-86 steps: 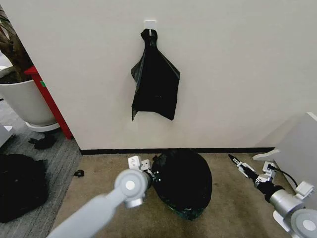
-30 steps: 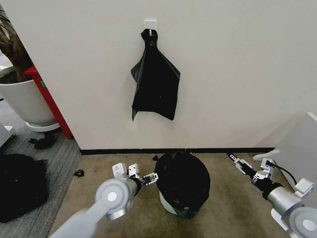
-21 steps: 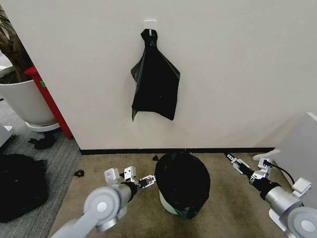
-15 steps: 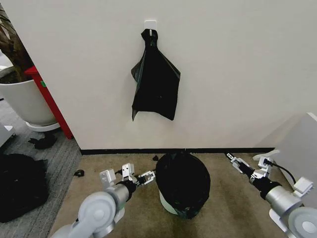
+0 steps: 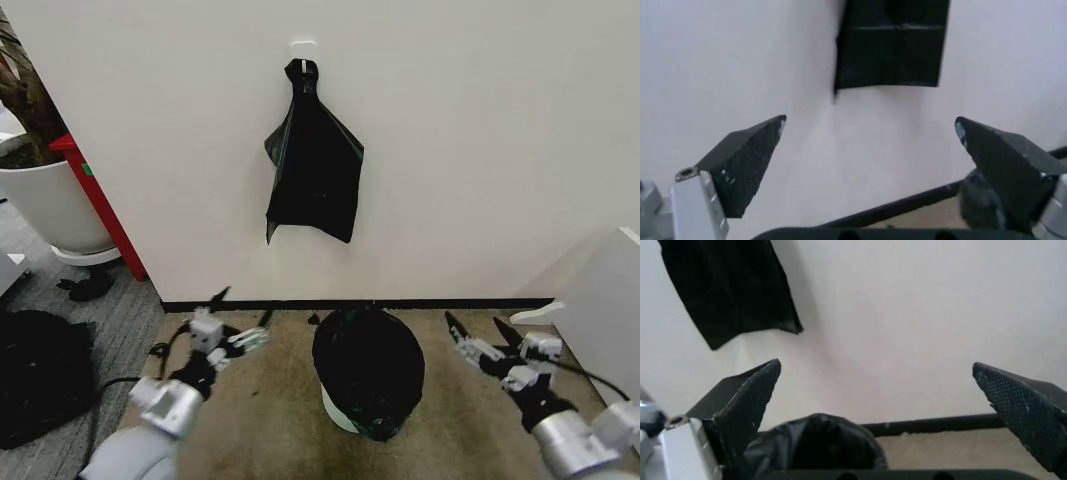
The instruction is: Place the garbage bag over the trash bin.
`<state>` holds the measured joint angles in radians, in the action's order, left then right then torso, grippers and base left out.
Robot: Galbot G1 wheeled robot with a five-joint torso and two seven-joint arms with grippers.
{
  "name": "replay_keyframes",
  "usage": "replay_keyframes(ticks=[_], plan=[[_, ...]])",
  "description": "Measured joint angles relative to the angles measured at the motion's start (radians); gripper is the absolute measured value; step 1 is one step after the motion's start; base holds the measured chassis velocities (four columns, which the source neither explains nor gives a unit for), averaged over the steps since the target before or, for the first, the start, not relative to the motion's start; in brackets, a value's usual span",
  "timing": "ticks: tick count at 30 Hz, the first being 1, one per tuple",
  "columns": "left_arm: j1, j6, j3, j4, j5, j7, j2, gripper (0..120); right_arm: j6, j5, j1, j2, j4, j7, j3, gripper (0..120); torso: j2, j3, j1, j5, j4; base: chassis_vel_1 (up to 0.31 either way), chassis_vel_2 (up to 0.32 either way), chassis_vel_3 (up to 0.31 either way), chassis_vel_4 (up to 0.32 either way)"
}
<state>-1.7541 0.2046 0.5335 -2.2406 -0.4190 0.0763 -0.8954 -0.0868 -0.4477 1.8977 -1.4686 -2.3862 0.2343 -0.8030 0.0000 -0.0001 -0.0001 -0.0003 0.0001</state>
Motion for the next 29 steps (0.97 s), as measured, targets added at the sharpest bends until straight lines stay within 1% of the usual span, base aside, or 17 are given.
replay_keyframes(ticks=[3, 4, 5, 6, 7, 9, 12, 18, 23, 29], plan=[[-0.099, 0.048, 0.083, -0.017, 0.056, -0.048, -0.071, 100, 0.121, 0.084, 0.05, -0.068, 0.02, 0.039, 0.001, 100, 0.0, 0.0, 0.0, 0.0, 0.0001, 0.0, 0.0, 0.0, 0.0], [-0.099, 0.048, 0.083, -0.017, 0.056, -0.048, -0.071, 100, 0.121, 0.084, 0.05, -0.068, 0.02, 0.039, 0.001, 100, 0.0, 0.0, 0.0, 0.0, 0.0001, 0.0, 0.0, 0.0, 0.0], [-0.128, 0.05, 0.099, -0.032, 0.06, -0.054, -0.098, 100, 0.151, 0.091, 0.064, -0.083, 0.023, 0.042, 0.0, 100, 0.0, 0.0, 0.0, 0.0, -0.0002, 0.0, 0.0, 0.0, 0.0], [-0.155, 0.048, 0.11, -0.051, 0.06, -0.057, -0.125, 100, 0.181, 0.096, 0.08, -0.098, 0.024, 0.042, 0.0, 100, 0.0, 0.0, 0.0, -0.0001, 0.0, 0.0, 0.0, 0.0, 0.0], [-0.19, 0.04, 0.117, -0.077, 0.06, -0.057, -0.163, 100, 0.211, 0.1, 0.097, -0.111, 0.027, 0.042, 0.0, 100, 0.0, 0.0, 0.0, 0.0002, -0.0001, 0.0, 0.0, 0.0, 0.0], [-0.228, 0.031, 0.118, -0.102, 0.071, -0.055, -0.207, 100, 0.255, 0.101, 0.123, -0.126, 0.037, 0.043, 0.002, 100, 0.0, 0.0, 0.0, 0.0001, 0.0, 0.0, 0.0, 0.0, 0.0], [-0.277, 0.019, 0.117, -0.126, 0.091, -0.052, -0.259, 100, 0.285, 0.084, 0.146, -0.135, 0.049, 0.048, 0.007, 100, 0.0, 0.0, 0.0, 0.0003, -0.0001, 0.0, 0.0, 0.0, 0.0], [-0.335, 0.006, 0.111, -0.152, 0.122, -0.044, -0.29, 100, 0.281, 0.019, 0.15, -0.121, 0.049, 0.063, 0.005, 100, 0.0, 0.0, 0.0, 0.0003, 0.0, 0.0, 0.0, 0.0, 0.0], [-0.348, -0.023, 0.104, -0.177, 0.125, -0.033, -0.307, 100, 0.258, -0.015, 0.143, -0.107, 0.037, 0.073, 0.0, 100, 0.0, 0.0, 0.0, 0.0003, -0.0001, 0.0, 0.0, 0.0, 0.0], [-0.359, -0.039, 0.098, -0.198, 0.152, -0.027, -0.326, 100, 0.25, -0.042, 0.144, -0.087, 0.041, 0.09, -0.003, 100, 0.0, 0.0, 0.0, 0.0004, -0.0001, 0.0, 0.0, 0.0, 0.0]])
